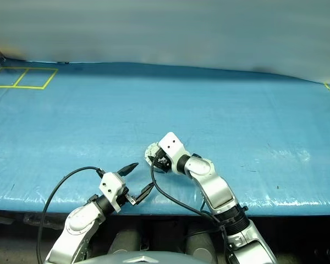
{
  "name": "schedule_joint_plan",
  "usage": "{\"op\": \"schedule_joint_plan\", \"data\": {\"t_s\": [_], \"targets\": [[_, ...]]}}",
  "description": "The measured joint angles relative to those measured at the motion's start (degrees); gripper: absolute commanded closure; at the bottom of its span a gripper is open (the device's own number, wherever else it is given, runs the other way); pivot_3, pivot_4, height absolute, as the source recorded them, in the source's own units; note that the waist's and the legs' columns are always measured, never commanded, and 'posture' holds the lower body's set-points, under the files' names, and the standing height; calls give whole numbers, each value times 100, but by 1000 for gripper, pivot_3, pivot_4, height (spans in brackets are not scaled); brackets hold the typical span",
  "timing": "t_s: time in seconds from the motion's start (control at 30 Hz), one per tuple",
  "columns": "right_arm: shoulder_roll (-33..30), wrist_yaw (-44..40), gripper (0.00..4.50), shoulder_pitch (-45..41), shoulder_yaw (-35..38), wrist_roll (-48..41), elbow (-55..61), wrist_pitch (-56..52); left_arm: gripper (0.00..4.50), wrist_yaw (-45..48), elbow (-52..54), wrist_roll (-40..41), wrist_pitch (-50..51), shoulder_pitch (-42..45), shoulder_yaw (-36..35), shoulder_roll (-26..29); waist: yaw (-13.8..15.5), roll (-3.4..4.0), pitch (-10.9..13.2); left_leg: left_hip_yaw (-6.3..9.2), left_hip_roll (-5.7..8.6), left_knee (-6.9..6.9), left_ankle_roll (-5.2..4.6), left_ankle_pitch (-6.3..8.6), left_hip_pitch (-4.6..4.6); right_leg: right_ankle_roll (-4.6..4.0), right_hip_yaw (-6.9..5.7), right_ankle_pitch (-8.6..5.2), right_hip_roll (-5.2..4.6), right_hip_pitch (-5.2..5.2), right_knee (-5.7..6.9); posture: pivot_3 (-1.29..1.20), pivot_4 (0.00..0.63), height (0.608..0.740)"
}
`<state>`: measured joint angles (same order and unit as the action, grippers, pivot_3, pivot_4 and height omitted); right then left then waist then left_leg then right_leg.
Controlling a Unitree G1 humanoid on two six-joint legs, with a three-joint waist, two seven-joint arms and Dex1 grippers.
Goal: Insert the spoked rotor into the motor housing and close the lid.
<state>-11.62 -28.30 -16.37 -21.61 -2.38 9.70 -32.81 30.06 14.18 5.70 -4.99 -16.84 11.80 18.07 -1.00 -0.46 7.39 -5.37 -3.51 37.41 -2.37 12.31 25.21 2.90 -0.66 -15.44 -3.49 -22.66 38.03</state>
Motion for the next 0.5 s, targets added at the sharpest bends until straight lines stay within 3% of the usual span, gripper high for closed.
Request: {"op": "schedule_joint_plan", "data": {"t_s": [0.5], "targets": [[-78, 70, 1479, -95, -197, 327, -172, 204, 0, 4, 0, 1, 0, -1, 1, 2, -25, -2, -2, 0, -6, -3, 4, 2, -19, -13, 2, -2, -24, 15, 0, 0, 150, 740]]}}
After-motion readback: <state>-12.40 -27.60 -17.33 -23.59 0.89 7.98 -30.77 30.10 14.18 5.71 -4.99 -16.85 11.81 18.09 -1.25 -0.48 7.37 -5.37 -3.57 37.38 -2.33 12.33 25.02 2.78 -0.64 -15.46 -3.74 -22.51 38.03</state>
